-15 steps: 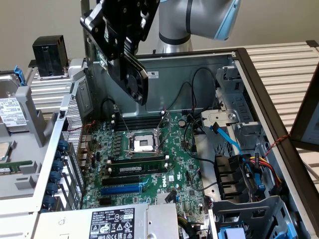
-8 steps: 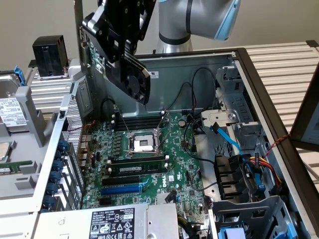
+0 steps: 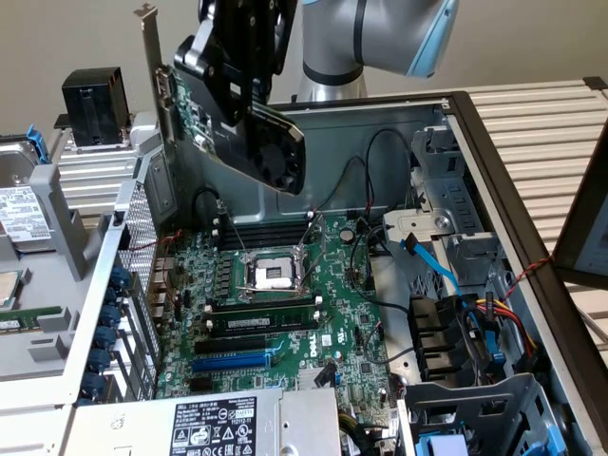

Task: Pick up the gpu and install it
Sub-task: 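Insert the gpu into the slot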

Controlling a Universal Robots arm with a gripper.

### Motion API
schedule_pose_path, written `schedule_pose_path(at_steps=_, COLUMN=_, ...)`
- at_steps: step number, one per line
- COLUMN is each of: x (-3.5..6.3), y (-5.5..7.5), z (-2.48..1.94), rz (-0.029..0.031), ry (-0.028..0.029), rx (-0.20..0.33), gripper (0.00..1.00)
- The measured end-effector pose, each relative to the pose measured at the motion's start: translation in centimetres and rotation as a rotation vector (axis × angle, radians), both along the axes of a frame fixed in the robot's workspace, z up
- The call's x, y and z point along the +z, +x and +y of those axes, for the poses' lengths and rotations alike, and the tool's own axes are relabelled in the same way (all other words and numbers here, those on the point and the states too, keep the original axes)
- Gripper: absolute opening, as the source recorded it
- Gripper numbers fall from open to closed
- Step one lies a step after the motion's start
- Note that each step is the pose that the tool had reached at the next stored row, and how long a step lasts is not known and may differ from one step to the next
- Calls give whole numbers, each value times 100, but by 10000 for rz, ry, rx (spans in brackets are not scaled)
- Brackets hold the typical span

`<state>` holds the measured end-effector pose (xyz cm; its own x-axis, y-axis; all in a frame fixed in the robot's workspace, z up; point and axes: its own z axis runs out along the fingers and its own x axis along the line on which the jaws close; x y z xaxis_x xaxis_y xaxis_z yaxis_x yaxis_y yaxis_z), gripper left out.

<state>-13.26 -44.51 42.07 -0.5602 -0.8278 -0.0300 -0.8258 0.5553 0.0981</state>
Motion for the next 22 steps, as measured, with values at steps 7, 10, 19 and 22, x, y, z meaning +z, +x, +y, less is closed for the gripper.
schedule_pose_path(at_steps=7, x=-5, y=0, z=-1, rz=-342, ry=7, rx=1214, gripper=27)
schedule_pose_path(at_steps=10, x=-8, y=0, z=-1, rz=-433, ry=11, rx=1760, gripper=27)
schedule_pose_path(at_steps=19, x=-28, y=0, z=0, rz=-551, ry=38, rx=3387, gripper=27)
schedule_pose_path(at_steps=22, x=-39, y=0, z=0, rz=-574, ry=49, rx=3944, gripper=27)
